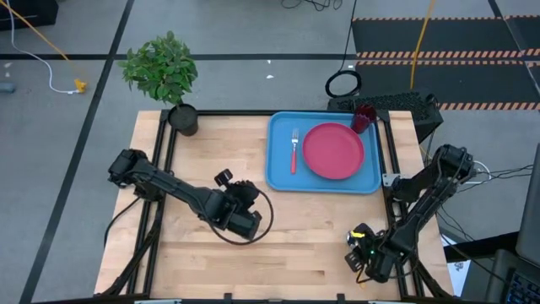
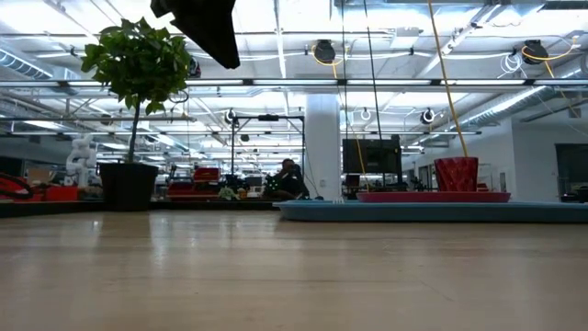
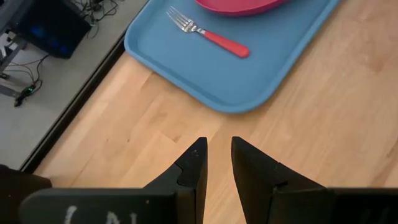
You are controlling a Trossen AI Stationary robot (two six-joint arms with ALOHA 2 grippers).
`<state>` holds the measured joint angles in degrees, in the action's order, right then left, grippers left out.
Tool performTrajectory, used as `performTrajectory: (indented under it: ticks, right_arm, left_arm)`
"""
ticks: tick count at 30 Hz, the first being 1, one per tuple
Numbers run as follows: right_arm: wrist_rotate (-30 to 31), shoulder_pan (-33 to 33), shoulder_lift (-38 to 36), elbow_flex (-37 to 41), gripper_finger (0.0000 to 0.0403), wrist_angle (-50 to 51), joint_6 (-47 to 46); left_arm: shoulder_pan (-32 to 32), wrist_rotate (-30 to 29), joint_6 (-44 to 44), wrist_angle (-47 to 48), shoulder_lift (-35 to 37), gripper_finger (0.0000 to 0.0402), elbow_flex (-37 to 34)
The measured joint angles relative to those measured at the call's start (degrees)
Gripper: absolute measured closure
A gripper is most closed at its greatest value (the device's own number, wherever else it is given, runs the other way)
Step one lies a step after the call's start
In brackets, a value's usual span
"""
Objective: Pick and place plate/cup/fork/spoon on tray
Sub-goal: Put the yellow spoon on the blue tray to the left of the pink fork
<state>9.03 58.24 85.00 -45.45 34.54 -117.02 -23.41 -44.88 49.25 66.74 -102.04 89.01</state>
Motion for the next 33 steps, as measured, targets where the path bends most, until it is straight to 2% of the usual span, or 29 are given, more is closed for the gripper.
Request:
performTrajectory:
  ticks: [13, 27, 30, 33]
  right_arm:
    - [-1.31, -4.23, 3.05, -0.24, 0.0301, 0.65, 0.40]
    - [-0.73, -8.81, 3.22, -0.07, 0.0369, 3.50, 1.34]
    - [0.30, -9.92, 3.24, -0.04, 0.0383, 4.01, 2.84]
    - [3.86, -10.50, 3.25, 0.05, 0.0390, 3.29, 4.76]
  left_arm:
    - [-0.51, 0.02, -1.03, -0.07, 0.00, 0.0325, 0.02]
    - [-0.25, -0.03, -2.40, -0.13, 0.00, 0.0325, 0.02]
    - [-0.25, -0.03, -2.57, -0.13, 0.00, 0.0325, 0.04]
    - [-0.25, -0.03, -3.22, -0.13, 0.00, 0.0325, 0.04]
